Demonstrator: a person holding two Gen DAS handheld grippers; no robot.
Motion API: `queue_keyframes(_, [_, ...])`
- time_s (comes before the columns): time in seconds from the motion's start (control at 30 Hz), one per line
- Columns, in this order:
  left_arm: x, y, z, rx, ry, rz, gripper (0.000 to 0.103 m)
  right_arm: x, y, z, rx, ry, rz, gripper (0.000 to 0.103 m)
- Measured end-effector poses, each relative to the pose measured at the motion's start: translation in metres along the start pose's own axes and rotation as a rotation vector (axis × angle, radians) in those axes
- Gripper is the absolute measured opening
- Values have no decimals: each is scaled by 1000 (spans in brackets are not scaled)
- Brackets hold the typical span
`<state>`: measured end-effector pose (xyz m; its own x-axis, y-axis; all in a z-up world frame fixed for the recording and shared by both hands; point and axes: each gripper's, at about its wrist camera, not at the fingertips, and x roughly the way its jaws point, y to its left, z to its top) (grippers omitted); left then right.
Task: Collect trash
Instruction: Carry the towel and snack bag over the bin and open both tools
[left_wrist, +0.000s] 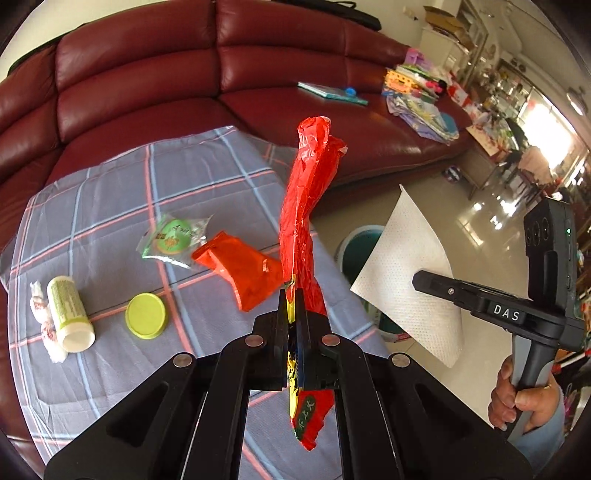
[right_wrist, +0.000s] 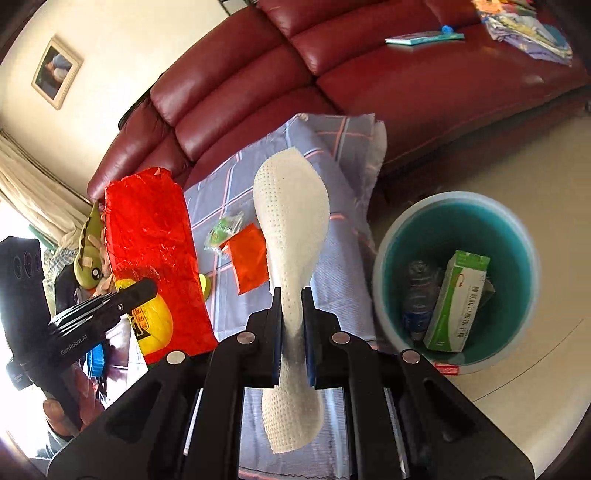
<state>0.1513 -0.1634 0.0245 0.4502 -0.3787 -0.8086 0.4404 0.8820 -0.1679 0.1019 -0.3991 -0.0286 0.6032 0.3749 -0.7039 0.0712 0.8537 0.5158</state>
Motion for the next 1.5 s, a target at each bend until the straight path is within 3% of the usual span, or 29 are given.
queue_keyframes(0.37, [59, -84, 29, 102, 50, -100, 3, -45, -82, 15, 107, -71, -124, 10])
queue_keyframes(0.63, [123, -120, 35, 131, 132, -135, 4, -27, -122, 17, 167, -21, -172, 10])
queue_keyframes(1.03, [197, -135, 34, 145, 236, -163, 6, 0, -144, 23, 203, 43, -219, 10])
queue_keyframes(1.07, [202, -136, 33, 148, 246, -160, 13, 2, -144, 23, 204, 47, -221, 10])
queue_keyframes(1.13, [208, -136, 32, 154, 254, -139, 39, 5, -145, 22, 206, 54, -225, 10])
queue_keyframes(1.17, [209, -134, 31, 154, 250, -123, 61, 7, -146, 22, 208, 58, -226, 10])
queue_keyframes(1.2, [208, -132, 29, 153, 238, -107, 72, 9, -147, 22, 209, 60, -227, 10])
queue_keyframes(1.4, [195, -110, 24, 116, 228, -92, 90, 21, -144, 22, 207, 79, -224, 10])
queue_keyframes(1.5, [185, -102, 21, 98, 220, -90, 93, 27, -140, 24, 200, 86, -223, 12])
